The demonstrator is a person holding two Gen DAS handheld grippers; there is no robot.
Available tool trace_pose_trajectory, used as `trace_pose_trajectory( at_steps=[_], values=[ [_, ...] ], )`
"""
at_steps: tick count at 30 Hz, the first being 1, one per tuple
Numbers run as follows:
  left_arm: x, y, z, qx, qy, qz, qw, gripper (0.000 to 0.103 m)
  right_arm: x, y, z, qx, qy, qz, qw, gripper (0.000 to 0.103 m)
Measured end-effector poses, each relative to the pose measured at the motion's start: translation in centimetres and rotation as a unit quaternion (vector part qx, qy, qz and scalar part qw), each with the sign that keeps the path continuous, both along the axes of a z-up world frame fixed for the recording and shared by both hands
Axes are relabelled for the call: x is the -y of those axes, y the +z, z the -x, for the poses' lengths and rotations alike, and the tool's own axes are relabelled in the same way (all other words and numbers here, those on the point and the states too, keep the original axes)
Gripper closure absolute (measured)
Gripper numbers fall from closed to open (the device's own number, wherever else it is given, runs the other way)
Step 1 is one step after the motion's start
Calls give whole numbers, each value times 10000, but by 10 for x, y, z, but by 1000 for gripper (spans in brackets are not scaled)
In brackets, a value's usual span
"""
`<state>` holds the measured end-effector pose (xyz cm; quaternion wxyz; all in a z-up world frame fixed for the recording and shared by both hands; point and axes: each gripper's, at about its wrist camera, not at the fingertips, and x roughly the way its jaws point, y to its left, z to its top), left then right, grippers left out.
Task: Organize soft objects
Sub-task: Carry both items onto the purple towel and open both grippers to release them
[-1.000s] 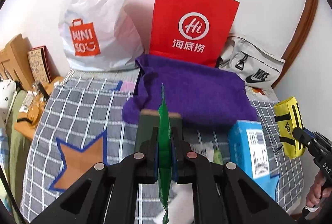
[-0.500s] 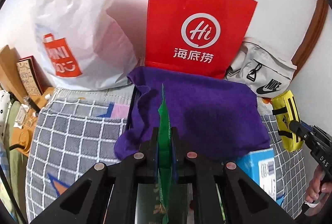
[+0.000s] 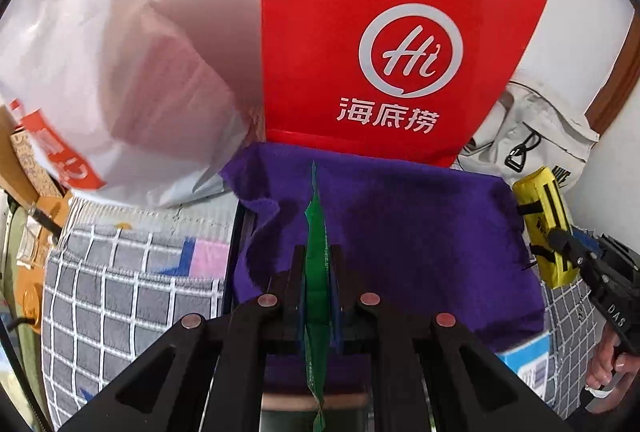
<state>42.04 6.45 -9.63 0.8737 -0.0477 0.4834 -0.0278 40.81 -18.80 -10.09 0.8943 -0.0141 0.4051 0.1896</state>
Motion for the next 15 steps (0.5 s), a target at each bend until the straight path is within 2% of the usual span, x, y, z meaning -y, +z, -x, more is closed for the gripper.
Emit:
trace_pose_trajectory(
  at_steps=[3, 9, 15],
  values=[
    [1, -8, -16, -52, -81, 51, 9999, 93, -1, -12, -10, -109, 8, 24, 9999, 88],
    [-2, -29, -44, -228, 68, -286, 9993, 93, 1, -42, -30, -307, -106, 299, 9990, 88],
    [6, -49, -63, -351, -33, -493, 9982, 93, -5, -54, -37, -384, -22, 364, 9986, 88]
  ],
)
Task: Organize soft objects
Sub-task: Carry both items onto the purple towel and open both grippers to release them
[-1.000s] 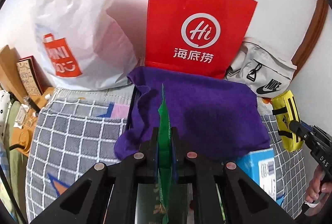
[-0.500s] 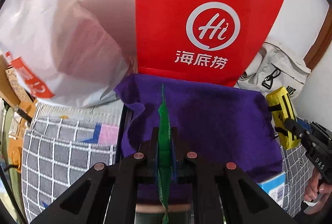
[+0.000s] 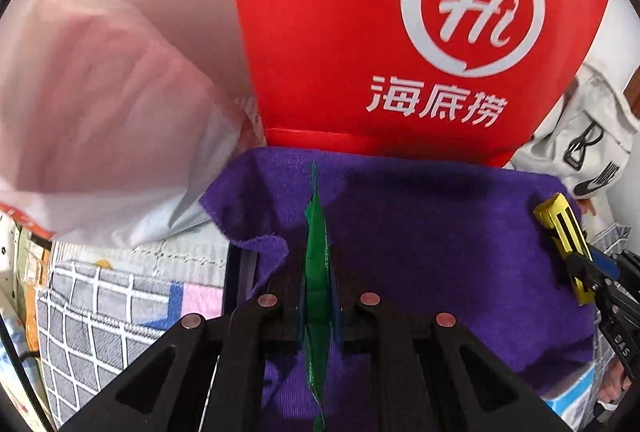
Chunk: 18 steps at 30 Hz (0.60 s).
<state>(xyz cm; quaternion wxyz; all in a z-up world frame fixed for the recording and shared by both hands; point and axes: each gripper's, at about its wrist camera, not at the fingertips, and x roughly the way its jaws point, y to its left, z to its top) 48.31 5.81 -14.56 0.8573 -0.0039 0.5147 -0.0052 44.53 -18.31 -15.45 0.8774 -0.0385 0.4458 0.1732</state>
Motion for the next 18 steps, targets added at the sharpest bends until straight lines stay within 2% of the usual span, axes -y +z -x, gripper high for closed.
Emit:
trace_pose_trajectory(
  at_steps=[5, 7, 9, 11, 13, 14, 15, 17, 18],
  values=[
    [7, -13, -6, -144, -50, -223, 9996, 92, -8, -10, -4, -85, 103, 97, 9999, 86],
    [8, -15, -8, -166, -102, -226, 9996, 92, -7, -15, -8, -237, 168, -41, 9996, 86],
    [7, -15, -10, -172, -70, -127, 9997, 91, -8, -15, -8, -188, 197, -50, 9996, 83],
    [3, -17, -12, -243, -81, -20, 9997, 83, -10, -15, -10, -170, 219, -64, 9996, 81],
    [3, -18, -12, -315, -149, 159, 9993, 64, -10, -15, -9, -224, 275, -157, 9992, 75],
    [4, -18, -11, -305, -218, 262, 9990, 60, -10, -16, -9, -251, 251, -186, 9992, 68],
    [6, -17, -11, -301, -273, 338, 9986, 52, -10, -16, -9, -289, 278, -173, 9990, 55],
    [10, -13, -7, -232, -219, 311, 9990, 50, -14, -15, -9, -240, 288, -205, 9991, 47],
    [11, -10, -5, -208, -207, 270, 9992, 49, -13, -13, -7, -211, 275, -257, 9991, 46]
  ],
)
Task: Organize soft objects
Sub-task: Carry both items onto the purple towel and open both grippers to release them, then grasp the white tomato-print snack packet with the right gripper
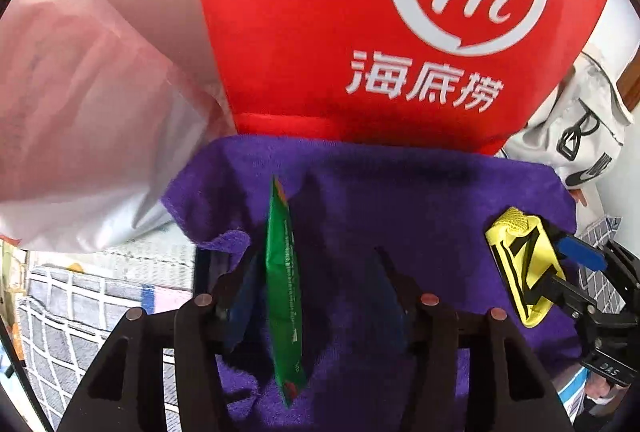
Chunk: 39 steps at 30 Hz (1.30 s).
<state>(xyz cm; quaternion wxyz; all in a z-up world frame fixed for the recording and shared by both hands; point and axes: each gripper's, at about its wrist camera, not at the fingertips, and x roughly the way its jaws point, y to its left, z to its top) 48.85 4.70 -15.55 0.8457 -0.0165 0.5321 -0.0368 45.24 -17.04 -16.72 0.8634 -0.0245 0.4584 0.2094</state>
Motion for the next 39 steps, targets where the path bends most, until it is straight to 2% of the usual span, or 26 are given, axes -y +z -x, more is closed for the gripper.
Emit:
trace_pose_trajectory(
  at_steps=[3, 8, 12, 15, 18, 22, 27, 30, 37, 38, 39],
  values=[
    [-2, 13, 11, 132, 32, -92, 9999, 46, 6, 9, 8, -47, -22, -248, 9997, 41],
    [-4, 37, 36, 289, 109, -8, 9995, 46, 13, 32, 36, 204, -203, -318, 9991, 40],
    [-7, 58, 68, 525, 181, -13, 9985, 46, 3, 48, 67, 158, 50, -370, 9992, 40],
    [-14, 74, 90, 558, 178, 73, 9983, 46, -6, 54, 100, 160, 192, -313, 9992, 40],
    [-29, 84, 108, 642, 234, 152, 9975, 46, -24, 54, 129, 47, 353, -358, 9987, 40],
    [-41, 86, 142, 764, 379, -18, 9964, 46, -47, 44, 162, -106, 587, -313, 9977, 41],
    [-64, 75, 182, 869, 697, -253, 9935, 46, -68, 25, 174, -392, 568, -287, 9972, 65],
    [-80, 65, 213, 885, 858, -228, 9921, 46, -78, 15, 174, -460, 507, -150, 9975, 65],
    [-101, 44, 262, 854, 986, -138, 9914, 46, -94, -9, 167, -771, 389, -202, 9961, 65],
    [-101, 42, 267, 858, 984, -140, 9913, 46, -97, -12, 165, -817, 379, -158, 9958, 68],
    [-101, 41, 271, 858, 977, -126, 9914, 46, -101, -16, 163, -848, 371, -93, 9957, 85]
  ],
)
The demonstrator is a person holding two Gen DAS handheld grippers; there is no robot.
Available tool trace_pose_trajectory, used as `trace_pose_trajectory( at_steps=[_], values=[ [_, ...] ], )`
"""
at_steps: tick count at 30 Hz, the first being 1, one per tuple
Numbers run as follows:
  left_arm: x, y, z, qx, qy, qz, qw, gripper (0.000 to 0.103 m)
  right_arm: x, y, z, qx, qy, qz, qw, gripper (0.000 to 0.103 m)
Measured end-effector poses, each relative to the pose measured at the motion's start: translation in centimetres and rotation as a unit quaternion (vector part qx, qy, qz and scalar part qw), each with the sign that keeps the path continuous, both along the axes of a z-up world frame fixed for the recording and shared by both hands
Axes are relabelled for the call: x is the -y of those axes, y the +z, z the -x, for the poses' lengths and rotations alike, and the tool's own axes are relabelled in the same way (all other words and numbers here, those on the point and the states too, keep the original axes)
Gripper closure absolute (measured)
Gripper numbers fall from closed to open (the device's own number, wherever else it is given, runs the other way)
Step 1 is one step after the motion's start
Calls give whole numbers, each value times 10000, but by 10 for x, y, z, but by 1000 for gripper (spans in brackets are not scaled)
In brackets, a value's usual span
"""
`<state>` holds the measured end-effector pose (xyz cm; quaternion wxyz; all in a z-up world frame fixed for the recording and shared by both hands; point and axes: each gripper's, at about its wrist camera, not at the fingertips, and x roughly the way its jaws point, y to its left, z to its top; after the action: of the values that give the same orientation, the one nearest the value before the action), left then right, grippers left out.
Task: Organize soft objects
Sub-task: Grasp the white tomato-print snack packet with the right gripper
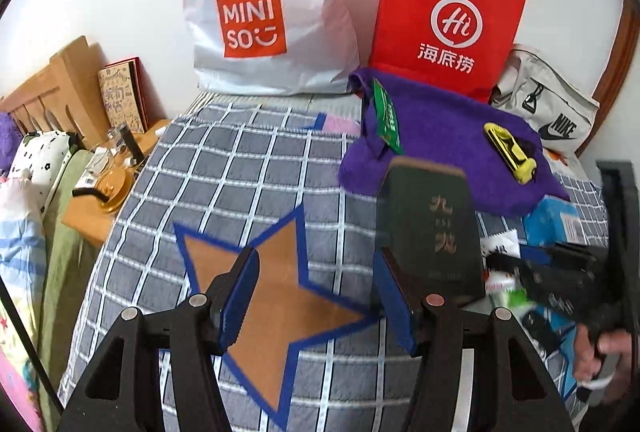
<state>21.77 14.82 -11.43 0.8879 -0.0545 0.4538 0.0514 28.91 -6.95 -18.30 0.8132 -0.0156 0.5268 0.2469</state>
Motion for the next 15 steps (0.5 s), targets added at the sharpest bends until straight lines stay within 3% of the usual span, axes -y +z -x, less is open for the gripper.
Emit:
trace_pose_trajectory(
  at_steps=[6, 11, 15],
  values=[
    [9, -8, 22, -49, -261, 238, 9994, 46, 0, 23, 15, 362, 79, -177, 9992, 97],
    [21, -24, 33, -209, -690, 951, 9929, 46, 14, 49, 36, 633, -21, -493, 9968, 99],
    [36, -38, 41, -332, -1072, 1493, 9824, 45, 28, 67, 59, 871, -54, -651, 9941, 100]
  ],
)
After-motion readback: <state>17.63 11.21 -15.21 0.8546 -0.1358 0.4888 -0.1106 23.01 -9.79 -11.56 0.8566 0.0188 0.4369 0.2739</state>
